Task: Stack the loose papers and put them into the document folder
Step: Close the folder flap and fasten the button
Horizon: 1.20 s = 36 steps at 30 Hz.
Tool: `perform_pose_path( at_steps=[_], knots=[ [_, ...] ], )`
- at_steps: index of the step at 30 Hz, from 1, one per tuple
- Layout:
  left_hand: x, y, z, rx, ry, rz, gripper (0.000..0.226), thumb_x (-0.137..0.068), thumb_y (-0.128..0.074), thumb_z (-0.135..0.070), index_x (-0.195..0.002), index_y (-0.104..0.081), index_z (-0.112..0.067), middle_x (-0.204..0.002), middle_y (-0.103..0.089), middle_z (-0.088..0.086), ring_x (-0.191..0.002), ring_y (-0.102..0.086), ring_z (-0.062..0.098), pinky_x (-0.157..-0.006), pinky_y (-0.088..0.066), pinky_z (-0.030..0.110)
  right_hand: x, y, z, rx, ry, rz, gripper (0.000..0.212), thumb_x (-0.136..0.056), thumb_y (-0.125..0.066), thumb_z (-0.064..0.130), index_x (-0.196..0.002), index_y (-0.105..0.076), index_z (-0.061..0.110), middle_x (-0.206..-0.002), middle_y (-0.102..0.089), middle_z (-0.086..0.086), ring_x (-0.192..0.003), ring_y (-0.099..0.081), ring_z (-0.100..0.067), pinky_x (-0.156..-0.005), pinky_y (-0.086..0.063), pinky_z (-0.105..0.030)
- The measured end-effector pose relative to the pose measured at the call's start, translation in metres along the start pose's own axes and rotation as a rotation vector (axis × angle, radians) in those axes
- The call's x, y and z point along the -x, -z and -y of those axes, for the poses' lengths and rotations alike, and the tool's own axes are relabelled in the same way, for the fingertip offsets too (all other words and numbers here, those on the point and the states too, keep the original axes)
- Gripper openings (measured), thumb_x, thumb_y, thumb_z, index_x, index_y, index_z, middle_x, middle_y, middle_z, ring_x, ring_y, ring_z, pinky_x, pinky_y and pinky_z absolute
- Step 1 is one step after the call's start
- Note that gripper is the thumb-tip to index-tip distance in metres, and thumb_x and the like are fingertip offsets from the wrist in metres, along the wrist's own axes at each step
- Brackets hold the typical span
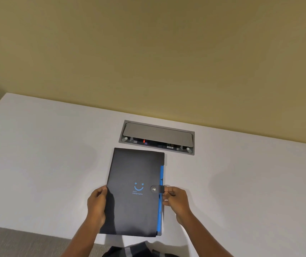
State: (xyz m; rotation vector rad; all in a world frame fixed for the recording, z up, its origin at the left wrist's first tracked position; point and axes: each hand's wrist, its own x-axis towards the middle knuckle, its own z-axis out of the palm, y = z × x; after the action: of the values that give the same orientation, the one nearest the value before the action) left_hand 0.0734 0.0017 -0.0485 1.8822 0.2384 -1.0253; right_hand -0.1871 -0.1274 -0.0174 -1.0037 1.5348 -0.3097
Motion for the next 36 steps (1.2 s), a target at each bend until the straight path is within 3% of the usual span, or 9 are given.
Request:
perform_pose_path(
  at_steps=[10,14,18,22,26,29,31,33,36],
  knots=[
    [-0.048,0.096,-0.044,0.007,-0.048,-0.133,0.021,-0.100,-0.063,-0.022,-0.117,-0.069,-0.010,-0.132,-0.066,0.014,-0.122,-0.061,0.032,-0.114,-0.046,0.047,-0.005,-0.106,0.049,0.181,0.058,0.247,0.023,-0.098,-0.064,0.013,-0.083,-0.075,0.027,-0.094,-0.076,-0.001,-0.094,-0.076,-0.033,-0.071,-0.065,-0.023],
    [-0.077,0.122,-0.072,0.003,-0.063,-0.173,0.030,-0.099,-0.064,-0.020,-0.124,-0.069,-0.005,-0.132,-0.068,0.017,-0.125,-0.062,0.038,-0.113,-0.047,0.051,-0.015,-0.149,0.074,0.238,0.057,0.314,0.023,-0.098,-0.064,0.010,-0.085,-0.072,0.028,-0.093,-0.074,0.003,-0.083,-0.074,-0.022,-0.069,-0.065,-0.020],
    [-0.108,0.132,-0.103,-0.017,-0.089,-0.183,0.030,-0.097,-0.065,-0.020,-0.122,-0.070,-0.005,-0.130,-0.069,0.017,-0.122,-0.064,0.038,-0.110,-0.050,0.049,-0.030,-0.184,0.099,0.246,0.046,0.333,0.024,-0.097,-0.066,0.009,-0.085,-0.072,0.028,-0.093,-0.072,0.007,-0.081,-0.071,-0.016,-0.060,-0.059,-0.013],
    [-0.141,0.129,-0.134,-0.060,-0.122,-0.168,0.030,-0.096,-0.065,-0.022,-0.119,-0.071,-0.004,-0.127,-0.070,0.017,-0.119,-0.065,0.039,-0.108,-0.051,0.051,-0.052,-0.211,0.117,0.236,0.043,0.316,0.018,-0.099,-0.066,0.009,-0.114,-0.074,0.015,-0.107,-0.073,-0.002,-0.086,-0.071,-0.015,-0.067,-0.063,-0.018],
    [-0.167,0.115,-0.159,-0.092,-0.160,-0.136,0.026,-0.095,-0.064,-0.021,-0.114,-0.072,-0.005,-0.124,-0.071,0.017,-0.116,-0.066,0.038,-0.103,-0.054,0.047,-0.069,-0.225,0.134,0.187,0.021,0.271,0.022,-0.098,-0.068,0.005,-0.118,-0.072,0.012,-0.119,-0.073,-0.010,-0.100,-0.074,-0.023,-0.079,-0.067,-0.031],
    [-0.184,0.102,-0.175,-0.124,-0.183,-0.101,0.026,-0.097,-0.063,-0.021,-0.115,-0.072,-0.006,-0.125,-0.071,0.015,-0.117,-0.065,0.036,-0.101,-0.053,0.044,-0.079,-0.231,0.146,0.151,0.019,0.245,0.018,-0.096,-0.071,0.006,-0.101,-0.068,0.023,-0.101,-0.070,0.002,-0.082,-0.070,-0.013,-0.063,-0.061,-0.018],
    [-0.192,0.093,-0.185,-0.152,-0.211,-0.085,0.028,-0.098,-0.061,-0.022,-0.119,-0.071,-0.005,-0.126,-0.070,0.015,-0.113,-0.064,0.034,-0.099,-0.052,0.041,-0.085,-0.235,0.152,0.124,0.020,0.237,0.019,-0.097,-0.072,0.008,-0.106,-0.065,0.024,-0.097,-0.067,0.006,-0.079,-0.068,-0.012,-0.059,-0.057,-0.013],
    [-0.197,0.085,-0.194,-0.183,-0.247,-0.072,0.031,-0.100,-0.061,-0.022,-0.124,-0.070,-0.005,-0.127,-0.070,0.015,-0.110,-0.064,0.032,-0.099,-0.051,0.040,-0.091,-0.238,0.156,0.082,0.025,0.239,0.024,-0.097,-0.073,0.008,-0.116,-0.066,0.023,-0.108,-0.068,0.002,-0.087,-0.070,-0.015,-0.065,-0.058,-0.016],
    [-0.204,0.075,-0.205,-0.237,-0.301,-0.056,0.035,-0.101,-0.061,-0.022,-0.131,-0.068,-0.005,-0.133,-0.069,0.016,-0.115,-0.063,0.032,-0.106,-0.049,0.042,-0.100,-0.240,0.158,0.042,0.048,0.224,0.043,-0.095,-0.075,0.008,-0.135,-0.065,0.019,-0.124,-0.065,0.000,-0.110,-0.068,-0.023,-0.085,-0.062,-0.030]
  ],
)
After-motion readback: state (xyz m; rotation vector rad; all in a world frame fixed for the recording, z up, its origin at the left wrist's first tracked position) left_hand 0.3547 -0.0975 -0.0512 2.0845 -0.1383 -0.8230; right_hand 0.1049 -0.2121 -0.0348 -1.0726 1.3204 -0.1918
